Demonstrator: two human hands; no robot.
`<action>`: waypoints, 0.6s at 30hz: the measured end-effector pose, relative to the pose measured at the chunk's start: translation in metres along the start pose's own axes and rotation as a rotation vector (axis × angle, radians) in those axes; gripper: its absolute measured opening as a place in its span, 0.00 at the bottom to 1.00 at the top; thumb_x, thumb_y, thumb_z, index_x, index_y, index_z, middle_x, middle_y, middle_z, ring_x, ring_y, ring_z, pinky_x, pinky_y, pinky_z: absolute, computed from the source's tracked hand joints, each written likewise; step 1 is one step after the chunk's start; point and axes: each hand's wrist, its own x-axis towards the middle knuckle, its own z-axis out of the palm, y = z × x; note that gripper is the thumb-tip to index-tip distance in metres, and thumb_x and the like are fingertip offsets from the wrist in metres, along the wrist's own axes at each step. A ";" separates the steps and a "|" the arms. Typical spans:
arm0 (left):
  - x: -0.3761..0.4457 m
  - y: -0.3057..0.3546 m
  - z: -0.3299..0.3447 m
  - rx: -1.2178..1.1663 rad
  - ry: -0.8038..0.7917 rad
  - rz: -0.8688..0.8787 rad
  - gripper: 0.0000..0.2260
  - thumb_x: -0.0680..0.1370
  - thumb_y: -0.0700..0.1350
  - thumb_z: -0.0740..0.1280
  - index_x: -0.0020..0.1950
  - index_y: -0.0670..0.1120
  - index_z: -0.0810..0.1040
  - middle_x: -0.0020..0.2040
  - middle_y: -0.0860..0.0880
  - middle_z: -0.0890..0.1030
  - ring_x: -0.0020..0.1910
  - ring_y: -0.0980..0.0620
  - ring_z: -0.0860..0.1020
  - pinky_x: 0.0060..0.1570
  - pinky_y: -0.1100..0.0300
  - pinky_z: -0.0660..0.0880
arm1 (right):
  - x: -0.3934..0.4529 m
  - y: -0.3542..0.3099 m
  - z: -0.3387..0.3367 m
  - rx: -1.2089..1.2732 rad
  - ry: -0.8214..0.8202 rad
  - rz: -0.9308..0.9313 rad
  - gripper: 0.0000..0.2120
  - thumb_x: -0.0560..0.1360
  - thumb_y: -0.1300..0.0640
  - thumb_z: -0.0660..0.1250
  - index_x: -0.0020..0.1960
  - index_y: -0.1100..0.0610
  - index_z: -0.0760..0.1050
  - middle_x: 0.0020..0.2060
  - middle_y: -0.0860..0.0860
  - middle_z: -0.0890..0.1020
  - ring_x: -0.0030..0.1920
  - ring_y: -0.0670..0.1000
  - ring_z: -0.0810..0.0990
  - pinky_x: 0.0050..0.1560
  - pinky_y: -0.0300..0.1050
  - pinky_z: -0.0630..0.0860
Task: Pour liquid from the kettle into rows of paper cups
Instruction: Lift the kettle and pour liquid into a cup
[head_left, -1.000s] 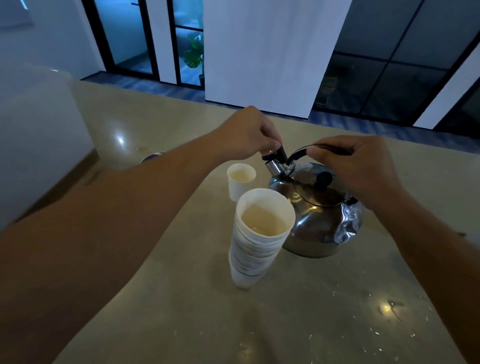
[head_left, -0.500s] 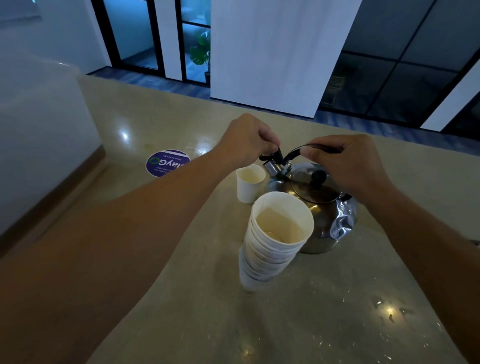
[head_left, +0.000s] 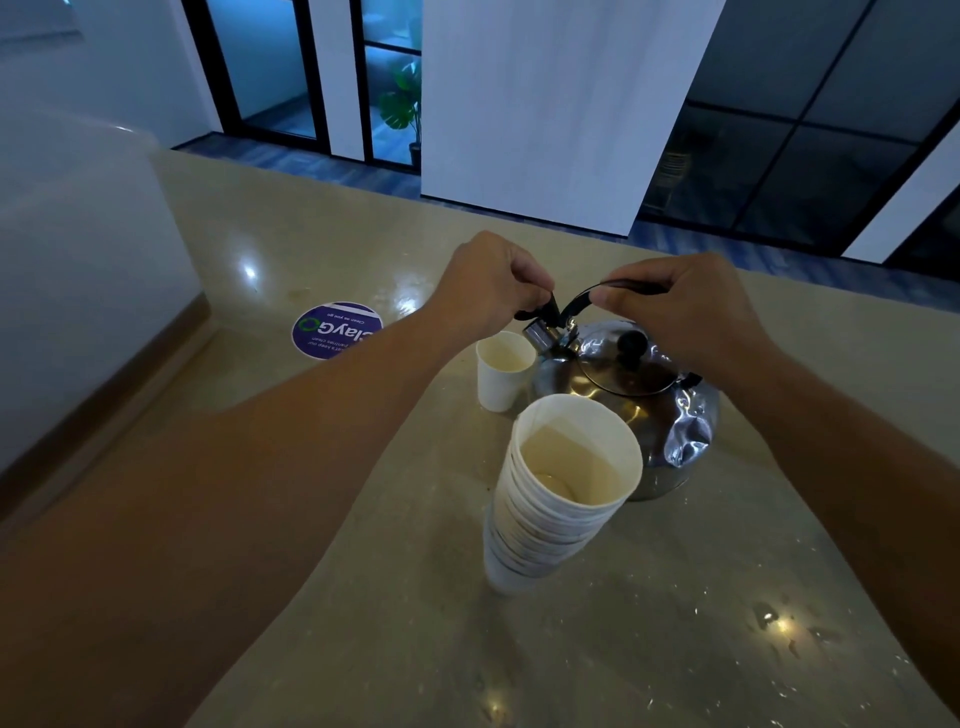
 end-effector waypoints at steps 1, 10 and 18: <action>0.001 -0.001 0.001 0.000 -0.002 -0.004 0.06 0.75 0.41 0.74 0.51 0.47 0.87 0.44 0.54 0.84 0.40 0.63 0.80 0.35 0.77 0.72 | 0.001 0.000 0.000 -0.009 -0.009 -0.004 0.08 0.74 0.47 0.75 0.52 0.47 0.86 0.42 0.37 0.84 0.45 0.37 0.81 0.46 0.31 0.72; 0.002 -0.008 0.004 -0.021 -0.044 -0.039 0.06 0.76 0.40 0.74 0.52 0.46 0.87 0.45 0.51 0.85 0.40 0.62 0.80 0.34 0.79 0.71 | 0.009 0.000 0.000 -0.067 -0.070 -0.027 0.06 0.74 0.48 0.75 0.51 0.47 0.86 0.40 0.35 0.82 0.46 0.39 0.81 0.45 0.31 0.72; 0.003 -0.011 0.005 -0.040 -0.062 -0.043 0.06 0.75 0.39 0.74 0.52 0.45 0.87 0.45 0.50 0.86 0.44 0.56 0.83 0.48 0.66 0.78 | 0.014 0.002 0.001 -0.110 -0.095 -0.051 0.05 0.73 0.48 0.75 0.49 0.45 0.86 0.40 0.37 0.83 0.44 0.37 0.81 0.45 0.31 0.73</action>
